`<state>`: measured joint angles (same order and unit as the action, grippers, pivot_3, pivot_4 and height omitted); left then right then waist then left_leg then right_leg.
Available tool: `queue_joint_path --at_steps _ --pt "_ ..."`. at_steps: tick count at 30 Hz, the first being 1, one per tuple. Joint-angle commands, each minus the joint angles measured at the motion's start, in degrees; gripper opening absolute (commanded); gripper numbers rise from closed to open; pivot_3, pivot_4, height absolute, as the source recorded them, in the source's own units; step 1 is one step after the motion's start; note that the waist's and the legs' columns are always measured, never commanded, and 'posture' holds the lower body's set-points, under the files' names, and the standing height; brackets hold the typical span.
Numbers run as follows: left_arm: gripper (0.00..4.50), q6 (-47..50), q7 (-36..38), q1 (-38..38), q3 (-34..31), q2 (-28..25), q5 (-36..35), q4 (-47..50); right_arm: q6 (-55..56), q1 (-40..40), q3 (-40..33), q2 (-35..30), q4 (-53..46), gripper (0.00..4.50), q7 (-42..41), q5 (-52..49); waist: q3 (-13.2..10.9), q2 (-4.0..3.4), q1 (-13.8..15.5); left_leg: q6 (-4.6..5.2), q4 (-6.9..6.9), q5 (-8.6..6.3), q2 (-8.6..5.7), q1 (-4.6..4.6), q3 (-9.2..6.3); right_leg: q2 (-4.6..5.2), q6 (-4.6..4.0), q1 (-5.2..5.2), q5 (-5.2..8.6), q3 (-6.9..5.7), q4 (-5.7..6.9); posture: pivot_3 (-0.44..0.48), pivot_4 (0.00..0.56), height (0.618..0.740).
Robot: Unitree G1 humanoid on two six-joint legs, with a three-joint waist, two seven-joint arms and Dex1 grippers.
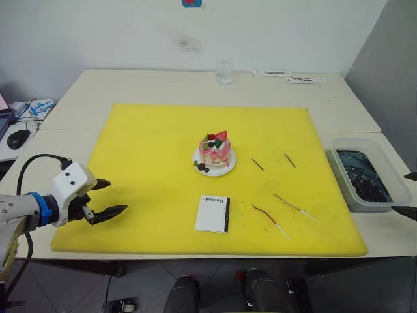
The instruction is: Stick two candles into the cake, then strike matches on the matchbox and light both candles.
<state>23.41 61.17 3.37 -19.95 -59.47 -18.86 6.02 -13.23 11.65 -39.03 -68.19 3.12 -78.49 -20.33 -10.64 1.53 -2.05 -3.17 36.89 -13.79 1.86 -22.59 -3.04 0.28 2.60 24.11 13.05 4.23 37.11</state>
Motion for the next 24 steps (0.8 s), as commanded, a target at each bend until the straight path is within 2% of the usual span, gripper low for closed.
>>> queue_joint_path --at_steps 1,10,18,22,24 --pt "4.50 -0.8 1.3 0.0 -0.8 -1.5 0.1 -0.4 0.8 -1.0 -0.5 -0.5 0.5 4.46 -0.2 0.0 0.0 0.00 0.0 0.00 0.00 0.00 0.00 0.00 0.00 0.00 0.00 0.00 0.00 0.00 0.00 0.000 0.150 0.740" --pt "4.50 -2.1 2.2 -2.0 0.5 -1.8 1.5 -2.7 2.6 -2.3 1.5 -0.7 2.9 4.46 -1.0 0.5 0.0 0.00 0.0 0.00 0.01 0.00 0.00 0.00 0.01 0.00 0.00 -0.02 0.00 0.00 0.02 0.000 0.150 0.740" --pt "4.50 -5.2 6.0 -3.3 -0.2 -1.1 -0.8 -4.8 3.6 -1.8 1.1 0.2 3.1 4.46 -0.7 0.7 0.0 -0.01 0.0 0.00 0.01 0.00 0.00 0.01 0.01 0.00 0.00 -0.01 0.00 0.00 0.03 0.000 0.150 0.740" --pt "4.50 -10.5 6.0 -4.4 0.3 -0.4 0.9 -7.3 3.8 -1.1 0.3 0.7 2.7 4.46 -0.6 0.6 0.0 -0.01 0.0 0.00 0.01 0.00 0.00 0.02 0.01 0.00 0.00 -0.02 0.00 0.00 0.05 0.000 0.150 0.740" --pt "4.50 -9.6 5.6 -5.3 0.8 -0.5 0.9 -8.7 3.8 -1.0 0.0 0.8 2.6 4.46 -0.6 0.6 0.0 -0.02 0.0 0.00 0.01 0.00 0.00 0.02 0.02 0.00 0.00 -0.02 0.00 0.01 0.04 0.000 0.150 0.740"
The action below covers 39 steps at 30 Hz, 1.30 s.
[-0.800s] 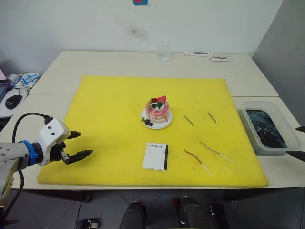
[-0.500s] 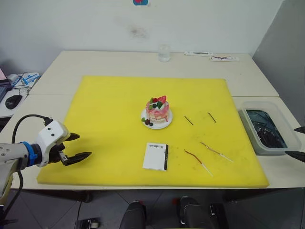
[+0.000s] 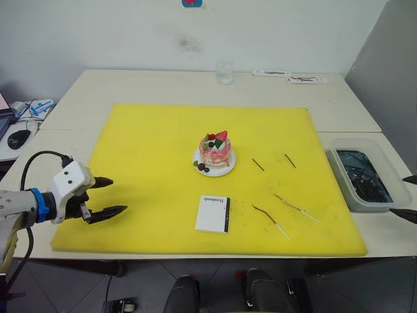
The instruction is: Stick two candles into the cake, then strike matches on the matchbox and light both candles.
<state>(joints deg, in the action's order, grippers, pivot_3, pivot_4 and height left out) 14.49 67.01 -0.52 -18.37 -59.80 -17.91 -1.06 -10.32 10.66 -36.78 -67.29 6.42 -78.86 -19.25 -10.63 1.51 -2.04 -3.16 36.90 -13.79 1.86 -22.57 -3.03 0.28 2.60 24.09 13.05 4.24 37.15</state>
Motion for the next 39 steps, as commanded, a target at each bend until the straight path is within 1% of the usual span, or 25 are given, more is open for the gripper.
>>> queue_joint_path --at_steps 1,3,7,8,10,13,17,21,27,30,36,39 --pt "4.50 -0.4 -0.5 -1.7 -0.7 -0.2 -0.1 -2.1 0.9 0.2 -2.5 -0.1 -0.7 4.46 -0.2 -0.4 0.0 0.00 0.0 0.00 0.00 0.00 0.00 0.00 0.00 0.00 0.00 0.00 0.00 0.00 0.00 0.000 0.150 0.740" --pt "4.50 -2.2 0.4 -2.0 -0.2 -0.6 0.4 -3.5 1.0 0.3 -2.7 -0.1 -0.6 4.46 -0.2 -0.4 0.0 0.00 0.0 0.00 0.00 0.00 0.00 0.01 0.00 -0.01 0.00 0.00 0.00 0.00 0.02 0.000 0.150 0.740" --pt "4.50 -10.8 -0.9 -1.8 0.9 -0.2 4.4 -6.7 1.4 0.3 -2.8 0.2 -0.7 4.46 0.3 -0.3 0.0 -0.01 0.0 0.00 0.00 0.00 0.00 0.02 0.00 0.00 0.00 0.00 0.00 0.00 0.04 0.000 0.150 0.740" --pt "4.50 -10.3 -0.2 -1.8 0.7 0.1 3.2 -5.9 0.7 0.1 -3.0 0.3 -1.3 4.46 0.8 -0.6 0.0 -0.01 0.0 0.00 0.00 0.00 0.00 0.02 0.00 0.00 0.00 0.00 0.00 0.00 0.04 0.000 0.150 0.740" --pt "4.50 -6.2 2.4 -0.4 0.5 1.0 -1.7 -0.2 -2.1 -0.2 -3.6 0.6 -4.8 4.46 1.6 -2.2 0.0 -0.01 0.0 0.00 0.00 0.00 0.00 0.00 0.00 0.00 0.00 -0.01 0.00 0.00 0.04 0.000 0.150 0.740" --pt "4.50 0.8 2.8 1.9 0.3 1.8 -7.3 8.5 -5.8 -0.4 -4.8 1.4 -10.4 4.46 2.8 -4.2 0.0 -0.01 0.0 0.00 0.01 0.00 0.00 0.00 0.02 0.01 0.01 -0.02 -0.01 0.03 0.05 0.000 0.150 0.740" --pt "4.50 8.6 2.4 4.9 3.4 2.6 -13.8 22.9 -14.6 1.5 -5.8 3.2 -23.8 4.46 5.6 -8.2 0.0 -0.02 0.1 0.00 0.00 0.00 0.01 0.02 -0.02 -0.02 0.01 -0.01 -0.01 0.01 0.09 0.000 0.150 0.740" --pt "4.50 12.9 1.4 3.5 6.6 2.9 -17.3 30.7 -21.8 3.9 -4.8 4.3 -34.1 4.46 9.2 -9.8 0.0 -0.01 0.2 0.00 0.05 0.00 0.01 0.01 -0.04 -0.02 0.01 -0.03 -0.01 0.01 0.09 0.000 0.150 0.740" --pt "4.50 16.2 -1.7 -3.4 12.5 5.7 -19.9 36.2 -33.8 5.4 1.8 3.4 -44.5 4.46 17.4 -9.4 0.0 0.01 0.2 0.02 0.14 0.02 0.01 0.04 -0.04 -0.02 0.03 -0.07 -0.02 0.01 0.07 0.000 0.150 0.740" --pt "4.50 18.1 -3.5 -5.8 14.3 7.3 -21.4 38.0 -37.9 4.8 6.3 3.3 -47.7 4.46 20.7 -9.4 0.0 0.00 0.2 0.02 0.15 0.02 0.01 0.03 -0.03 -0.02 0.06 -0.07 -0.03 0.02 0.07 0.000 0.150 0.740" --pt "4.50 20.0 -5.9 -8.6 17.4 9.4 -22.1 39.5 -41.0 -0.7 18.6 5.6 -47.3 4.46 29.1 -6.8 0.0 0.02 0.1 0.02 0.13 0.02 0.01 0.01 -0.04 -0.05 0.06 -0.06 -0.03 0.02 0.06 0.000 0.150 0.740" --pt "4.50 21.0 -6.7 -9.5 17.6 9.7 -22.8 39.9 -41.6 -2.8 22.8 6.0 -46.2 4.46 31.4 -5.7 0.0 0.02 0.2 0.02 0.13 0.02 -0.01 -0.03 -0.06 -0.05 0.06 -0.05 -0.03 0.02 0.06 0.000 0.150 0.740"
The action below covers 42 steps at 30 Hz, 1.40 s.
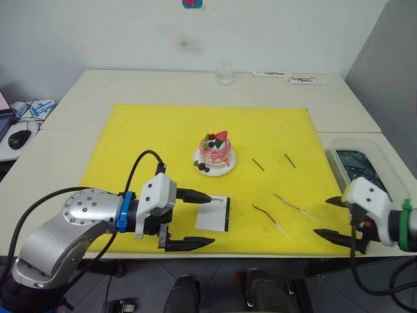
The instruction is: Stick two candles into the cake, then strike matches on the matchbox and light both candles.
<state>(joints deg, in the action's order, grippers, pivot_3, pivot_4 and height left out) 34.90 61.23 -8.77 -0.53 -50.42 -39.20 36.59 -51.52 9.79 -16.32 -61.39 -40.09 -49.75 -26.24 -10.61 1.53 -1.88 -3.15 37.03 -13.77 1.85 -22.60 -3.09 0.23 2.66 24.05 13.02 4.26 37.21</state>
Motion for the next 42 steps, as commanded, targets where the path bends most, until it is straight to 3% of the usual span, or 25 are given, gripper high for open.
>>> queue_joint_path --at_steps 1,9,10,12,23,27,36,42 --pt "4.50 0.8 -1.0 -1.3 -0.3 0.2 -1.7 2.3 -0.5 -2.8 3.4 0.3 0.8 4.46 2.9 1.7 0.0 0.00 0.0 0.00 0.00 0.00 0.00 0.00 -0.01 0.00 0.00 0.00 0.00 0.00 0.00 0.000 0.150 0.740" --pt "4.50 1.5 -1.8 -2.1 0.0 0.3 -2.1 2.4 -3.8 -7.4 9.2 0.5 3.9 4.46 5.6 2.4 0.0 0.00 0.0 0.00 -0.01 0.00 0.00 -0.01 -0.03 0.00 0.00 0.00 0.00 -0.01 -0.01 0.000 0.150 0.740" --pt "4.50 1.6 -1.9 -2.2 0.1 0.4 -2.2 2.5 -3.8 -7.7 9.7 0.4 4.6 4.30 5.8 2.8 0.0 0.00 0.0 0.00 -0.01 0.00 0.00 -0.01 -0.04 0.00 0.00 0.00 0.00 -0.01 -0.02 0.000 0.150 0.740" --pt "4.50 1.9 -2.2 -2.4 0.4 0.6 -2.5 2.7 -3.9 -7.8 10.2 0.2 5.9 3.85 5.9 3.3 0.0 0.00 0.0 0.00 -0.01 0.00 0.00 -0.01 -0.03 0.00 0.00 0.00 0.00 -0.01 -0.02 0.000 0.150 0.740" --pt "4.50 4.8 -1.9 -3.5 1.1 0.5 -4.6 2.4 -5.8 -7.2 11.2 0.5 5.3 0.02 6.2 2.7 0.0 0.01 0.0 0.00 0.00 0.00 -0.01 0.00 -0.04 -0.01 0.01 -0.01 0.00 -0.01 -0.02 0.000 0.150 0.740" --pt "4.50 5.8 -3.8 -2.6 0.5 1.6 -5.4 1.4 -6.4 -7.4 9.0 0.7 5.2 0.02 5.9 1.5 0.0 0.01 0.0 0.00 0.00 0.00 -0.01 0.00 -0.05 0.00 0.01 -0.01 0.00 -0.01 -0.02 0.000 0.150 0.740" --pt "4.50 15.1 -14.9 3.0 -4.6 8.1 -12.8 -5.2 -9.4 -7.7 -5.0 3.4 4.6 0.02 1.6 -8.9 0.0 0.02 0.0 0.00 0.00 0.00 -0.01 -0.05 -0.16 -0.04 0.02 -0.01 -0.01 -0.05 0.00 0.000 0.150 0.740" --pt "4.50 25.0 -26.4 -2.6 -6.6 17.1 -35.6 -9.7 -15.9 -15.5 -9.0 14.0 0.9 0.02 6.4 -28.2 0.0 0.02 0.0 0.01 0.04 0.01 -0.01 -0.07 -0.21 -0.07 0.09 -0.04 -0.06 -0.04 0.00 0.000 0.150 0.740"
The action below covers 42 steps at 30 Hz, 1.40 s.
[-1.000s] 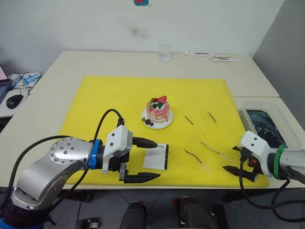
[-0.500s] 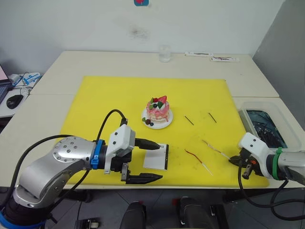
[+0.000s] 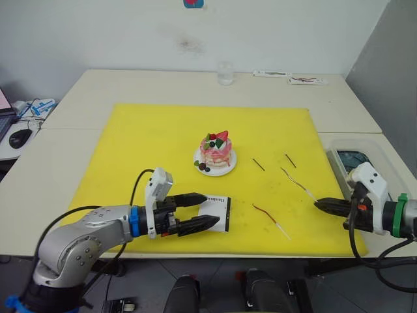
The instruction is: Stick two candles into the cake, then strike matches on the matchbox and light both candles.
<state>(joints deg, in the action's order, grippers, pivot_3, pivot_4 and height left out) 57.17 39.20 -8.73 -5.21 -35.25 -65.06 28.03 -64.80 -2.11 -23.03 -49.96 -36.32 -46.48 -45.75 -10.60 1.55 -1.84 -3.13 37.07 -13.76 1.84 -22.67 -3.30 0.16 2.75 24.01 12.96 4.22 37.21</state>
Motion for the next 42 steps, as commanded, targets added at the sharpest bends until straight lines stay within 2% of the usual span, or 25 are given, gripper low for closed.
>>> queue_joint_path --at_steps 1,7,11,16,31,35,42 --pt "4.50 3.4 -5.7 -3.4 -1.8 2.9 -12.9 -2.2 -3.7 -5.2 -2.1 4.3 -3.0 0.02 5.0 -11.8 0.0 0.00 -0.1 0.01 0.02 0.00 0.00 0.01 -0.01 -0.01 0.01 0.00 -0.01 0.00 0.03 0.000 0.150 0.740" --pt "4.50 2.6 -13.9 -6.9 0.5 8.9 -23.6 -4.7 -5.3 -11.7 1.0 10.3 -1.3 0.02 17.2 -30.0 0.0 -0.01 0.0 0.03 -0.01 0.02 -0.04 0.02 -0.04 -0.02 -0.04 -0.02 -0.03 0.02 0.05 0.000 0.150 0.740" --pt "4.50 0.5 -18.3 -8.8 1.4 12.9 -27.7 -4.5 -4.0 -12.6 3.7 9.5 0.3 0.02 23.0 -38.4 0.0 -0.01 0.0 0.02 -0.01 0.02 -0.07 -0.09 -0.07 -0.01 -0.04 -0.01 -0.04 0.03 -0.01 0.000 0.150 0.740" --pt "4.50 -0.3 -18.0 -9.2 2.2 13.7 -27.4 -4.5 -1.7 -12.4 6.4 7.1 1.2 0.02 26.7 -44.9 0.0 -0.02 0.0 0.03 -0.04 0.02 -0.08 -0.09 -0.09 -0.02 -0.06 0.01 -0.03 0.03 -0.01 0.000 0.150 0.740" --pt "4.50 -1.6 -15.9 -8.5 4.3 15.5 -26.6 -5.1 5.5 -12.7 12.9 2.1 1.4 0.02 33.0 -54.6 0.0 -0.02 0.0 0.03 -0.04 0.02 -0.09 -0.13 -0.10 -0.03 -0.06 0.01 -0.02 0.03 -0.09 0.000 0.150 0.740" --pt "3.68 -1.6 -15.8 -8.7 4.2 16.0 -26.6 -5.8 6.6 -12.8 13.7 1.1 1.4 0.00 33.7 -55.7 0.0 -0.02 0.0 0.03 -0.04 0.02 -0.09 -0.15 -0.10 -0.03 -0.06 0.01 -0.02 0.03 -0.13 0.000 0.150 0.740" --pt "1.35 -1.3 -15.3 -8.7 5.2 16.8 -26.4 -6.2 8.1 -13.2 15.2 -0.2 1.2 0.00 34.2 -57.3 0.0 -0.02 0.0 0.03 -0.04 0.02 -0.09 -0.16 -0.11 -0.03 -0.06 0.02 -0.02 0.03 -0.14 0.000 0.150 0.740"
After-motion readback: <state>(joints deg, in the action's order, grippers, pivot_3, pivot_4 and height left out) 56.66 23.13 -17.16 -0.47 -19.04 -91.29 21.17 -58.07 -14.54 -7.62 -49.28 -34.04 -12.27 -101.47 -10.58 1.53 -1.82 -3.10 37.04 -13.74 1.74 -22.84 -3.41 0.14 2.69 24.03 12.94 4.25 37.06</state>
